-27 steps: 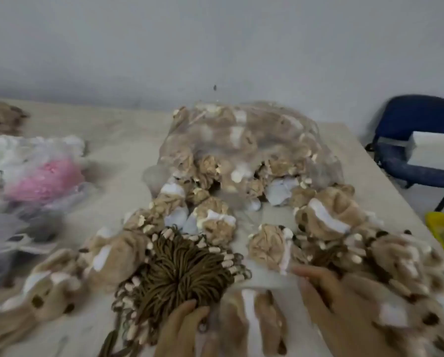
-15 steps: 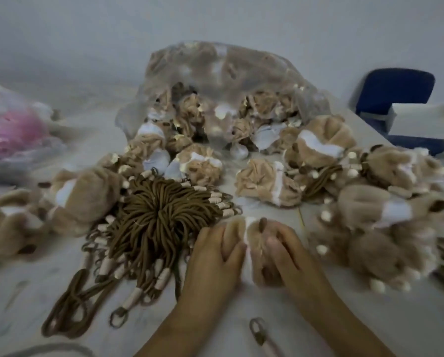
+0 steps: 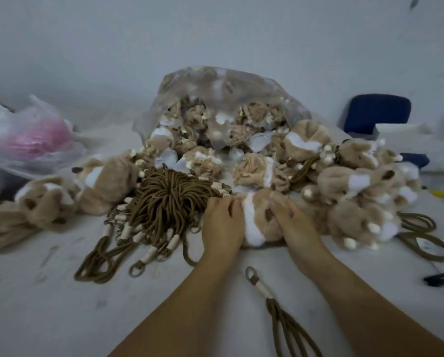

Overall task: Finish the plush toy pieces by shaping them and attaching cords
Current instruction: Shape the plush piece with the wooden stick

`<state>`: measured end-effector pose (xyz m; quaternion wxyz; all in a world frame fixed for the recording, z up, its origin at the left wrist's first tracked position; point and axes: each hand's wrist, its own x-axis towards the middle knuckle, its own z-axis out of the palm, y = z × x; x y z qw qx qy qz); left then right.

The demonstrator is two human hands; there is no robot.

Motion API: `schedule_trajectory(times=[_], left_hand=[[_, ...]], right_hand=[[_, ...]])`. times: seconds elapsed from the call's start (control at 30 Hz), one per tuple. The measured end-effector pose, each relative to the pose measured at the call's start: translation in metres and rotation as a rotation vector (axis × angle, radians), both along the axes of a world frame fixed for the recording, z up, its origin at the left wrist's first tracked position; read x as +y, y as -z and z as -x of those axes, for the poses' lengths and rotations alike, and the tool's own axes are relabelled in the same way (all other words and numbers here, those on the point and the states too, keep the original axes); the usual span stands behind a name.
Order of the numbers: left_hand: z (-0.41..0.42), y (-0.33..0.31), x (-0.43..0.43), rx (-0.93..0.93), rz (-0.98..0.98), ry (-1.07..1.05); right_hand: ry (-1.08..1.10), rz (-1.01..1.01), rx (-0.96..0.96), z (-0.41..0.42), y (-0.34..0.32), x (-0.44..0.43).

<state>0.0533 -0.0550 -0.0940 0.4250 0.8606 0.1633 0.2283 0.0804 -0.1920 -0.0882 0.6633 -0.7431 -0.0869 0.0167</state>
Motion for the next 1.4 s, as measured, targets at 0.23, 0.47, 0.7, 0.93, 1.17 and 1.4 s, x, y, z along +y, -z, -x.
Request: schedule_trajectory(times=[0.23, 0.47, 0.7, 0.93, 1.17, 1.4], left_hand=[[0.008, -0.005, -0.015, -0.306, -0.366, 0.360], [-0.001, 0.003, -0.005, -0.286, -0.265, 0.414], [0.001, -0.003, 0.000, -0.333, 0.034, 0.280], [0.009, -0.008, 0.001, -0.363, 0.313, 0.286], [0.008, -0.009, 0.002, -0.525, 0.201, 0.238], [0.004, -0.004, 0.001, -0.392, 0.447, 0.228]], right_hand=[[0.034, -0.118, 0.016, -0.010, 0.000, 0.000], [-0.077, -0.276, 0.129, -0.020, 0.008, 0.002], [-0.047, -0.161, 0.035, -0.020, 0.008, 0.011], [-0.111, 0.042, -0.121, 0.000, 0.000, 0.012], [0.020, 0.124, -0.221, 0.001, -0.008, 0.007], [-0.009, 0.100, -0.241, 0.000, -0.008, 0.011]])
